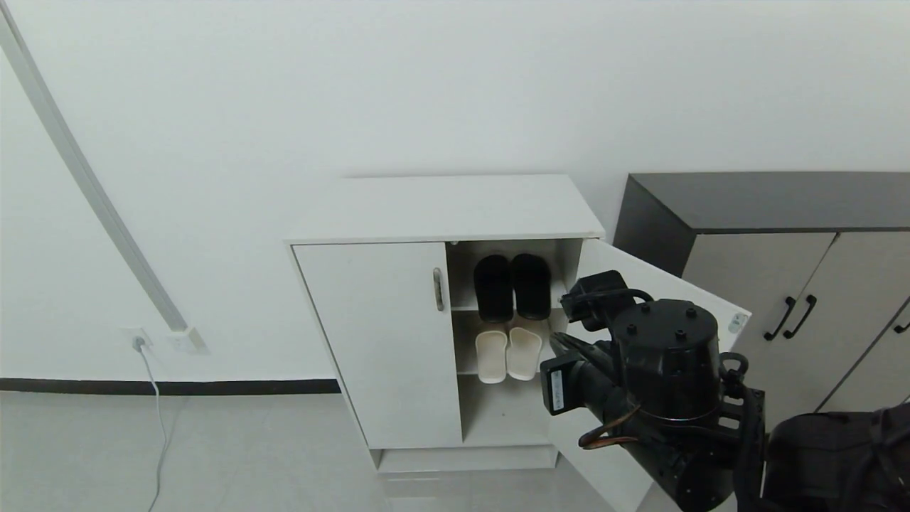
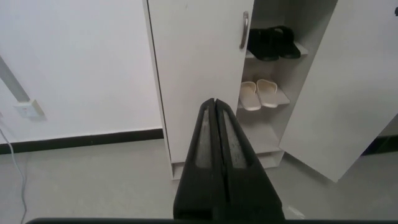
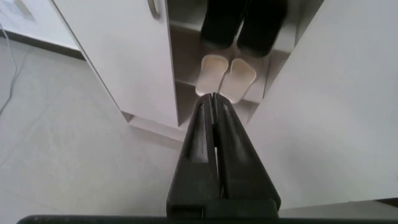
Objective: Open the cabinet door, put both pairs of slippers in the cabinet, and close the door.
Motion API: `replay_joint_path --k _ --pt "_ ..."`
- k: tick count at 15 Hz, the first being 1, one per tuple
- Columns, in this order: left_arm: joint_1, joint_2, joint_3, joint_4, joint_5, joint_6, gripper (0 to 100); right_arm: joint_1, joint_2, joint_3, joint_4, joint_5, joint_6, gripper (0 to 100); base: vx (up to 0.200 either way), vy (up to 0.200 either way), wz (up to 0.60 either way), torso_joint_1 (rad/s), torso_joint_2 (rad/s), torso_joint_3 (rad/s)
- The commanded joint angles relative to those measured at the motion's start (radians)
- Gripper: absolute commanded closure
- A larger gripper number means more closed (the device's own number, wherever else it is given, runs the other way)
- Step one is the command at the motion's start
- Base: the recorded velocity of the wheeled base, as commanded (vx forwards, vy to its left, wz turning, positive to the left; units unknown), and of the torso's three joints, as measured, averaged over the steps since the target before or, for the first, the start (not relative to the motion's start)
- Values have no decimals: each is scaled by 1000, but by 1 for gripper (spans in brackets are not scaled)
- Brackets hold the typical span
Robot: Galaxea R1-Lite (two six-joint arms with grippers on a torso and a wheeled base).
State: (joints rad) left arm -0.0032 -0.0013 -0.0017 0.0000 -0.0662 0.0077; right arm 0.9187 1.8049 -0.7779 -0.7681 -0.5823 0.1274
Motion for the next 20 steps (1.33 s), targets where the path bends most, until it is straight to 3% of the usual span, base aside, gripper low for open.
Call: replay_joint_path --k 1,15,20 --pt "0 1 0 0 0 0 100 -1 -13 3 0 1 0 100 0 0 0 237 -549 -325" --pt "0 1 0 0 -4 3 100 -57 22 8 0 29 1 100 0 0 0 218 -486 -271" --pt "0 1 0 0 -4 3 100 -67 27 9 6 44 0 100 0 0 -120 15 -32 -14"
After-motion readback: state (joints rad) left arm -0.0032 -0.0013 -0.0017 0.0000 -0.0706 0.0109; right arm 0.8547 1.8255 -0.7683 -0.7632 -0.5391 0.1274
